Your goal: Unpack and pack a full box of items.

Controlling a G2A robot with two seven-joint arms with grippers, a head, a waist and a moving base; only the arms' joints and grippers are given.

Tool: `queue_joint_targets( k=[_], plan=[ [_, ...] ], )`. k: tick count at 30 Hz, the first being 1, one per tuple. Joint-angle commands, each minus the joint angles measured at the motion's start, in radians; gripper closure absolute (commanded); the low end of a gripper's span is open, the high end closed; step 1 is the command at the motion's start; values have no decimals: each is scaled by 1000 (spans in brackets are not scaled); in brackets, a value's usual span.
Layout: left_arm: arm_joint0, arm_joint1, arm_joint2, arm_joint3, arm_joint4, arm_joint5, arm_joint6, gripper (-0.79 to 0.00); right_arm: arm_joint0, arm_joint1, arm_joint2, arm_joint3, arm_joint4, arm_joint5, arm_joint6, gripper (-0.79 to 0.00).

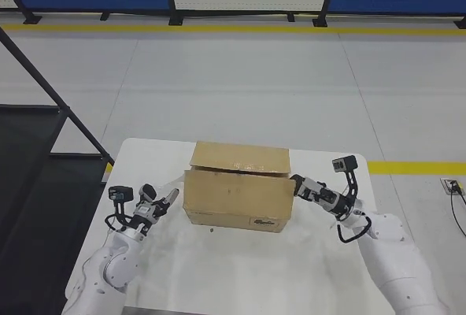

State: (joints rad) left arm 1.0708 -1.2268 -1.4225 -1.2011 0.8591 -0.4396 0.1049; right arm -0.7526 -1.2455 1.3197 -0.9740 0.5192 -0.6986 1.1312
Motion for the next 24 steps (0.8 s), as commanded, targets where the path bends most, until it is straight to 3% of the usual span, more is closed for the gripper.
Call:
queue_joint_targets(
  k=[1, 6, 13, 24],
  plan=[
    [5, 1, -6, -15, -11, -8, -1, -785, -16, 9, 1, -36, 20, 10, 1, -785],
    [22, 7, -25, -57, -27, -46, -19, -785, -76, 37, 7, -136, 36, 3, -6, -785],
    [55, 19, -59, -115, -60, -130, -78, -785, -157, 90, -12, -284, -55, -48, -58, -785],
    [91, 31, -80, -182, -113, -207, -154, -785, -227, 209, -147, -390, -221, -192, -201, -785]
  ],
)
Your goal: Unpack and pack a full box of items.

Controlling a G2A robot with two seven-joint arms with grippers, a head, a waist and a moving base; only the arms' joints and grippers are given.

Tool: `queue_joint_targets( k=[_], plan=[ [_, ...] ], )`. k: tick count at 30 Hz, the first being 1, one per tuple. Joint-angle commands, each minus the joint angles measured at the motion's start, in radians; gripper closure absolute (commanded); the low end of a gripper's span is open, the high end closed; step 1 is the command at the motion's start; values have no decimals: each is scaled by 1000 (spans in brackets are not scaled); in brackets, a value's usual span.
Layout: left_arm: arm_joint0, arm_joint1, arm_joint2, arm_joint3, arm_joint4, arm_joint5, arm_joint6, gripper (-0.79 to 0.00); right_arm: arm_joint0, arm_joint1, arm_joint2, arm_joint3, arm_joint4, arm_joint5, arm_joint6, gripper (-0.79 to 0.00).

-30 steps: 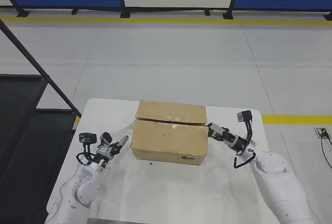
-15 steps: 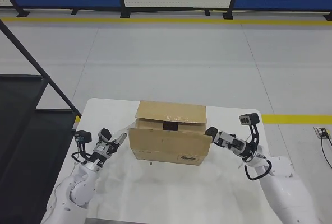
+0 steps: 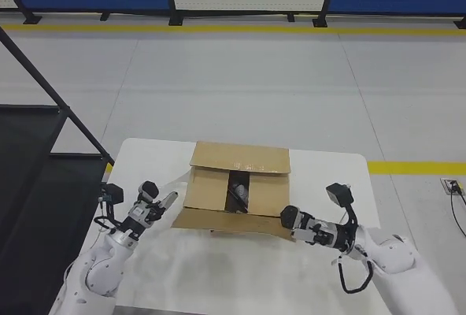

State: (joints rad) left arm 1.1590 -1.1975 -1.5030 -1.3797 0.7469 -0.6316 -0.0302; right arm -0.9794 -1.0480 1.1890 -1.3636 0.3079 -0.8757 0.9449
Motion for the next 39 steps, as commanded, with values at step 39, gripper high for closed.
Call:
queue_joint_targets(
  k=[39],
  plan=[
    [56, 48, -10, -53, 219, -86, -155, -785, 117, 112, -186, 118, 412, 145, -109, -785]
  ],
)
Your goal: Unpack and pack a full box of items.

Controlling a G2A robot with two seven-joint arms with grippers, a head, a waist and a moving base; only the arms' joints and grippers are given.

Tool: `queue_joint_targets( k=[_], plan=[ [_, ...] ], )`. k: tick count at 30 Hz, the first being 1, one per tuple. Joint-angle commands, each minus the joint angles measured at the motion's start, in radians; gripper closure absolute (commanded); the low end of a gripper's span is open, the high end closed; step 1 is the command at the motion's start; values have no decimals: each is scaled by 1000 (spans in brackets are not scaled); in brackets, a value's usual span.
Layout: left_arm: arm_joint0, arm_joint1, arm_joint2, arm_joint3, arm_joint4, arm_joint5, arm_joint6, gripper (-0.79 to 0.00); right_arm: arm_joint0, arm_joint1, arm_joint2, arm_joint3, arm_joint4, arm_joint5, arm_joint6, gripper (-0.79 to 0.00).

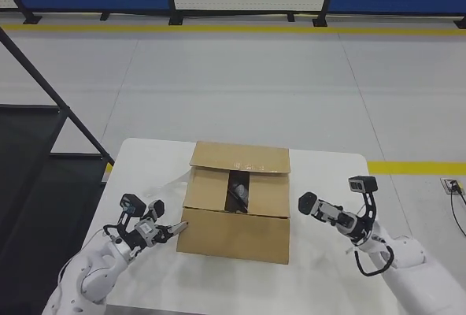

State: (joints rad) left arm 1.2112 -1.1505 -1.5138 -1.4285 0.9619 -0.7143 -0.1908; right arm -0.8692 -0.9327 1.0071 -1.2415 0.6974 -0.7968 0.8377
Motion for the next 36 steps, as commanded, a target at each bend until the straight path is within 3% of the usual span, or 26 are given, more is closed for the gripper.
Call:
queue_joint_targets(
  k=[1, 7, 13, 34, 36],
  plan=[
    [7, 2, 0, -6, 6, -7, 12, -785, 16, -7, -9, -4, 58, 113, 6, -785],
    [19, 7, 2, -7, 17, -27, 25, -785, 108, -43, -49, 96, 193, 327, 33, -785],
    [9, 8, 20, 11, 15, -21, 29, -785, 192, -88, -109, 189, 210, 434, 17, -785],
    [-8, 13, 56, 40, -10, -15, 61, -785, 406, -254, -234, 437, 256, 499, -47, -785],
    [-9, 14, 58, 41, -13, -16, 63, -785, 423, -269, -239, 464, 242, 480, -93, -785]
  ],
)
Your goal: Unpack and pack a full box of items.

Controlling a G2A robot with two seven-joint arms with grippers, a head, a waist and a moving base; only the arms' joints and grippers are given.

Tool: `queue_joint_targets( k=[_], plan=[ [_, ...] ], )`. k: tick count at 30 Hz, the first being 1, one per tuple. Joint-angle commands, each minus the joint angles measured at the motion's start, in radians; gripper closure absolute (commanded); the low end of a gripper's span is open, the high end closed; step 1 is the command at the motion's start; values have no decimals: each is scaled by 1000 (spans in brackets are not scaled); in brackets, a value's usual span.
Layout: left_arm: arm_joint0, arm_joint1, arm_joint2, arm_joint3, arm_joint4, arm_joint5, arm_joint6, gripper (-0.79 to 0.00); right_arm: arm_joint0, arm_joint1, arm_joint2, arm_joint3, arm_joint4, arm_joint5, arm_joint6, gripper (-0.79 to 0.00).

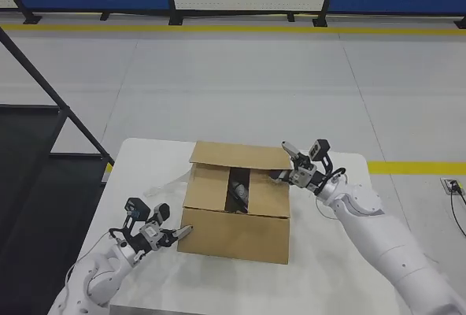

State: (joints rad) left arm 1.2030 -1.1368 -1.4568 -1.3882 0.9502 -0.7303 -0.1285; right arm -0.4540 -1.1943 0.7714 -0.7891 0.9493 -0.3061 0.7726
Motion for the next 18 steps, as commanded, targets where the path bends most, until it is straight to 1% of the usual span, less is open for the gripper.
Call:
queue_joint_targets(
  k=[1, 4, 6, 18],
  plan=[
    [-1, 1, 2, 1, -2, -1, 4, -785, 11, -15, -7, 15, -5, -13, -36, -785],
    [-1, 2, 4, 4, -4, -2, 6, -785, 25, -36, -11, 39, -21, -50, -107, -785],
    [0, 3, 6, 3, -5, -5, 6, -785, 28, -44, -11, 43, -20, -57, -103, -785],
    [-11, 8, 20, 10, -4, -19, -5, -785, 28, -44, -11, 43, -20, -57, -103, -785]
  ],
)
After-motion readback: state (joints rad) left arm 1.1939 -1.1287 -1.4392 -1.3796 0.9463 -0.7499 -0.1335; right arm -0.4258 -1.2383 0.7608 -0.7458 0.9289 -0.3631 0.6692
